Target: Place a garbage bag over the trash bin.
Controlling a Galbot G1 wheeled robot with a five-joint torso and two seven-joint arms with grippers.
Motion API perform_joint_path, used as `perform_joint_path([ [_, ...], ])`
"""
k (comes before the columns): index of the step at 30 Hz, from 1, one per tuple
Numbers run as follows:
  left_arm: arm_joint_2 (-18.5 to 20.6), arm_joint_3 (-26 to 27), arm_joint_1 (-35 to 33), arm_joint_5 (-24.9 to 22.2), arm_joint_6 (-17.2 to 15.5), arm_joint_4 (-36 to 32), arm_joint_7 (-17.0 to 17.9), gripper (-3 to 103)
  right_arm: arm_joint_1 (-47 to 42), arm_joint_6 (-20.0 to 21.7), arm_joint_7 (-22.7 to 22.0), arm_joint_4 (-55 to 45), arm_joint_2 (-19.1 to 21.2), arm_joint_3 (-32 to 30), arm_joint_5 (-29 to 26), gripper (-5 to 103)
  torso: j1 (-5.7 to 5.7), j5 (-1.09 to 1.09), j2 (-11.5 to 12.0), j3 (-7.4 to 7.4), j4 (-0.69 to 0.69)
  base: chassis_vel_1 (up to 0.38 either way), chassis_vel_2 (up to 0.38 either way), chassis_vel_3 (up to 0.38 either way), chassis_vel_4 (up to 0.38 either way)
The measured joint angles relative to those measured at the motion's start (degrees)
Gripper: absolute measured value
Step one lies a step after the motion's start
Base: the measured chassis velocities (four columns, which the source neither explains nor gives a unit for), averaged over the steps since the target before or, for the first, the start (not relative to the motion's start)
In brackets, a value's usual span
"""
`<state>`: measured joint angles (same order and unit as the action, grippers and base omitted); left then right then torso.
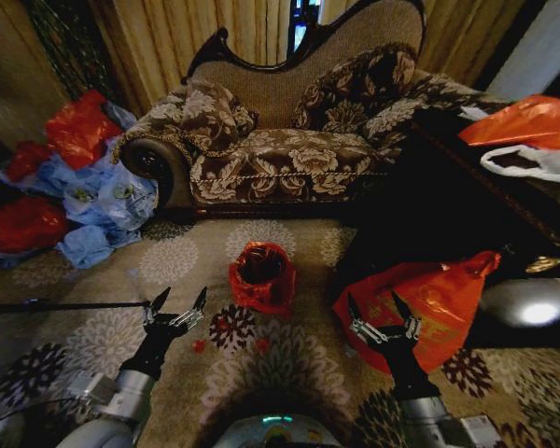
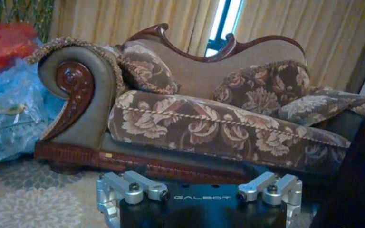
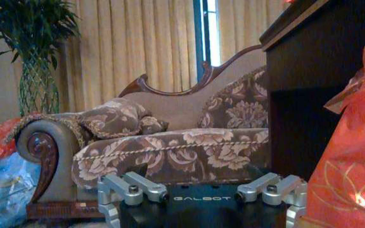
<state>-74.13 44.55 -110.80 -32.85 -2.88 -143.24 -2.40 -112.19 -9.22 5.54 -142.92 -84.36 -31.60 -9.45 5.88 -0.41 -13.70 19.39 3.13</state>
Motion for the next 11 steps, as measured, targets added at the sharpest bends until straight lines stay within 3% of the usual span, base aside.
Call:
perform_joint_path([
  [11,0.0,0.0,0.0,0.0,-0.1,0.0,0.0,100,0.0,0.0,0.0,0.0,0.0,0.0,0.0,100,0.00,0.00,0.0,0.00,0.00,0.000,0.000,0.000,0.000],
])
